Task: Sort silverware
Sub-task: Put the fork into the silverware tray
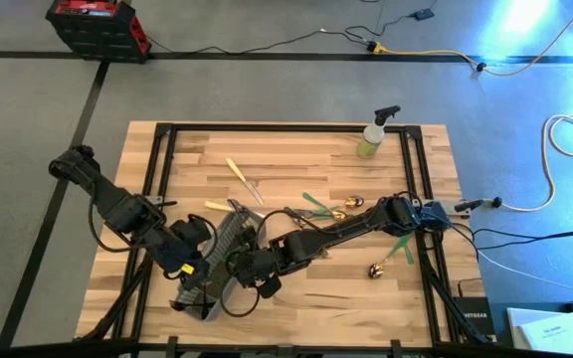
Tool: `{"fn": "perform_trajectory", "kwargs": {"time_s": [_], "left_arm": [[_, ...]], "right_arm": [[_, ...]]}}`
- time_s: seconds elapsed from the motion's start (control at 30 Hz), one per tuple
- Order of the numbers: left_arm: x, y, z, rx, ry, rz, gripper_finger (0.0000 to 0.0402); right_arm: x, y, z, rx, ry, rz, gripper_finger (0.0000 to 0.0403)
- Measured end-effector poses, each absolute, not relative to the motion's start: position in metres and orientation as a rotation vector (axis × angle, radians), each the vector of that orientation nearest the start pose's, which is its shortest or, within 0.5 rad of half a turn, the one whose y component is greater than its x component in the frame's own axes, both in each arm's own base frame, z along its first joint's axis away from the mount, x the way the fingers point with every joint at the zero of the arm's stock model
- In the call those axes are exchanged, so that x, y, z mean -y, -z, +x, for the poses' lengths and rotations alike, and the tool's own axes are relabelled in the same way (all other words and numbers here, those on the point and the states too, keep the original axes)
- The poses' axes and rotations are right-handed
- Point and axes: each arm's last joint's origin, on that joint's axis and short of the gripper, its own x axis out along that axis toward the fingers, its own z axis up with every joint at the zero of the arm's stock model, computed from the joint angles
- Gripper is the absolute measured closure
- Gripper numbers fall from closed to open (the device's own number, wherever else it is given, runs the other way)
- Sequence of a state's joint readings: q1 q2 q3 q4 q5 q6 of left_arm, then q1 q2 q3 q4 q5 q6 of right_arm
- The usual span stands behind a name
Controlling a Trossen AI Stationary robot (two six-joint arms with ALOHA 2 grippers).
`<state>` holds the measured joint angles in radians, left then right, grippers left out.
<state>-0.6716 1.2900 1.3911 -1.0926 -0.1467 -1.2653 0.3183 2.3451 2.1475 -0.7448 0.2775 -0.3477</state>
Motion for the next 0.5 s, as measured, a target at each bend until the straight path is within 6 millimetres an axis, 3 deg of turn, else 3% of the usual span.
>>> {"fn": "perform_trajectory", "kwargs": {"time_s": [0.5], "left_arm": [[0.153,-0.358,0.172,-1.052,-0.202,-0.674,0.0398]], "right_arm": [[-0.153,-0.225,0.489,-0.901,-0.196,-0.600,0.0393]]}}
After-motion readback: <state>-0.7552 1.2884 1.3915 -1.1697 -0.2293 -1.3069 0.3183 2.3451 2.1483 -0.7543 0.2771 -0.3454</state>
